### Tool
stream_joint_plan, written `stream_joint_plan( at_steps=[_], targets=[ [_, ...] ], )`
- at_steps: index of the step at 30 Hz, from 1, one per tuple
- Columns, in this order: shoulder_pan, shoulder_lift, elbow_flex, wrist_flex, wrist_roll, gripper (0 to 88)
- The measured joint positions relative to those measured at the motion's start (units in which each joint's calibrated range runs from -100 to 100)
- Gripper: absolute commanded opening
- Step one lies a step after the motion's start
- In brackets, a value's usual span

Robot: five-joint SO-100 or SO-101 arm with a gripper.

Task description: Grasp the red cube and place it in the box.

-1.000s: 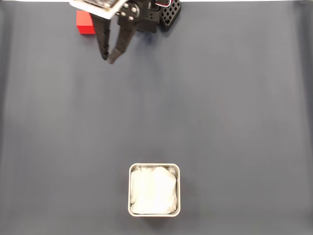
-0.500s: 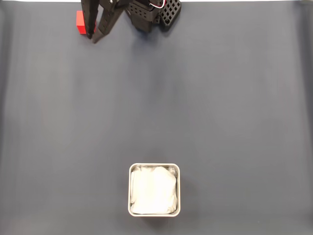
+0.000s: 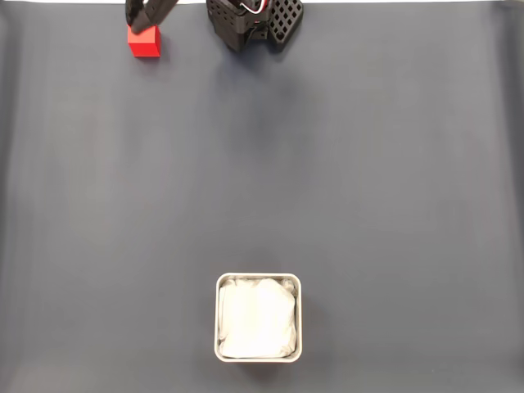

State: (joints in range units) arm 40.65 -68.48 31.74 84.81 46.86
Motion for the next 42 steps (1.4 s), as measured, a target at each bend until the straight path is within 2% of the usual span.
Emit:
stream_joint_plan(
  at_steps=[42],
  targets=[
    [21.1, -0.8, 4.7, 8.4, 2.1, 0.0]
  ],
)
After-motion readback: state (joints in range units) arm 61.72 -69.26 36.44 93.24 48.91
